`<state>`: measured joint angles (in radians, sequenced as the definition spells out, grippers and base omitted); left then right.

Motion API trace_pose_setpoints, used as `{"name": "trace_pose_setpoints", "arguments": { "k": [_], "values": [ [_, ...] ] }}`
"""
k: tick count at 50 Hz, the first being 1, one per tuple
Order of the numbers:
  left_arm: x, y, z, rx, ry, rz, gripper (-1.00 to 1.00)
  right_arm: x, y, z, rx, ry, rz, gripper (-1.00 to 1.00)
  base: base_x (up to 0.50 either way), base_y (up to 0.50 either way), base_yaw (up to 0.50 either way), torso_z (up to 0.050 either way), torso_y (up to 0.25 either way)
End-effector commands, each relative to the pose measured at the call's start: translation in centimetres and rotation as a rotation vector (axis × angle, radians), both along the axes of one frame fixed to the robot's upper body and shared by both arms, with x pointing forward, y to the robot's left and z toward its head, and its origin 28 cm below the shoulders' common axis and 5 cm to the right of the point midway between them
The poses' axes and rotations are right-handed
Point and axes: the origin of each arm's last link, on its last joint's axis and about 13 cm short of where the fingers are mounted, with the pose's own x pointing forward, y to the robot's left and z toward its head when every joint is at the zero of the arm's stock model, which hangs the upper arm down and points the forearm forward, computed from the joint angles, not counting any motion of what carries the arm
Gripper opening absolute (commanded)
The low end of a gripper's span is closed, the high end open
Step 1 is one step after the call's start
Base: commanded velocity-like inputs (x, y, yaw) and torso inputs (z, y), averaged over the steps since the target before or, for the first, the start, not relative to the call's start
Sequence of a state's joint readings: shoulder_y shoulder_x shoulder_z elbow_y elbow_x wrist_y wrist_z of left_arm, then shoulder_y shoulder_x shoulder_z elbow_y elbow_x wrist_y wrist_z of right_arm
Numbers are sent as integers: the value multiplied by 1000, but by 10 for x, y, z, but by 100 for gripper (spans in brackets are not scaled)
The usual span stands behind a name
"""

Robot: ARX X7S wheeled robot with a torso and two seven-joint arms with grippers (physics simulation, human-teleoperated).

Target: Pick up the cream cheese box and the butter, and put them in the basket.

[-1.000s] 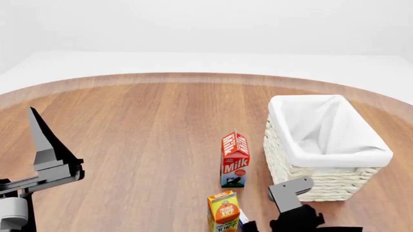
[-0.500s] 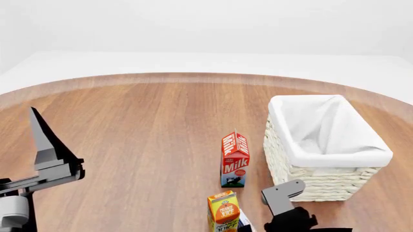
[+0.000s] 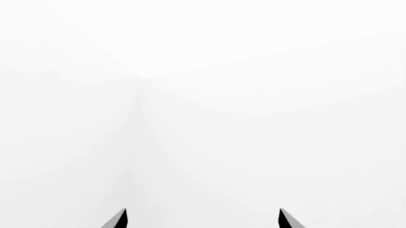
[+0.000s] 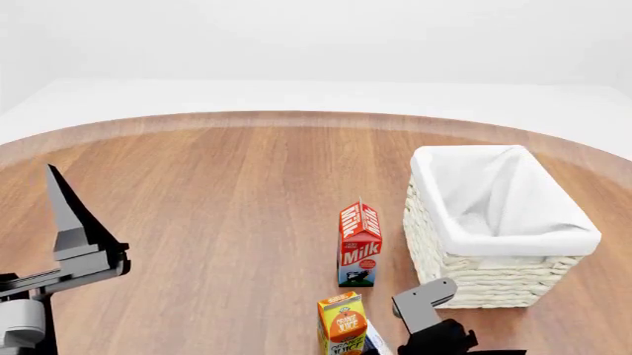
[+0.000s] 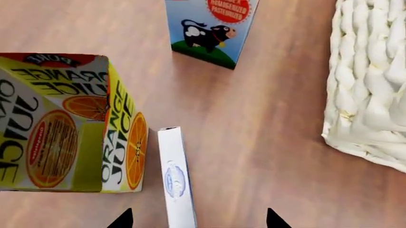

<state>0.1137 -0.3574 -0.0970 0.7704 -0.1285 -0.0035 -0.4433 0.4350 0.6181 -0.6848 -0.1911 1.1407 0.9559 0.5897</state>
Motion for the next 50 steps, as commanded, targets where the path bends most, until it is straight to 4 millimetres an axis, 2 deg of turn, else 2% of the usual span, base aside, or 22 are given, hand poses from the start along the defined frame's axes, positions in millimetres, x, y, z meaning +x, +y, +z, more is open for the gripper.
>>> {"name": "trace_pose_setpoints", "arguments": {
  "k": [1, 8, 15, 50],
  "values": [
    [0, 0, -1, 0, 3, 1, 100, 0, 2, -8, -3, 19, 5, 100, 0, 0, 0, 0, 0],
    [0, 0, -1, 1, 2, 2, 100, -1, 0, -15, -9, 33, 0, 100, 0, 0, 0, 0, 0],
    [0, 1, 0, 0, -1, 6, 100, 4, 0, -14, -7, 24, -11, 100, 0, 0, 0, 0, 0],
    [0, 0, -1, -2, 3, 1, 100, 3, 3, -25, -10, 46, 6, 100, 0, 0, 0, 0, 0]
  ]
}}
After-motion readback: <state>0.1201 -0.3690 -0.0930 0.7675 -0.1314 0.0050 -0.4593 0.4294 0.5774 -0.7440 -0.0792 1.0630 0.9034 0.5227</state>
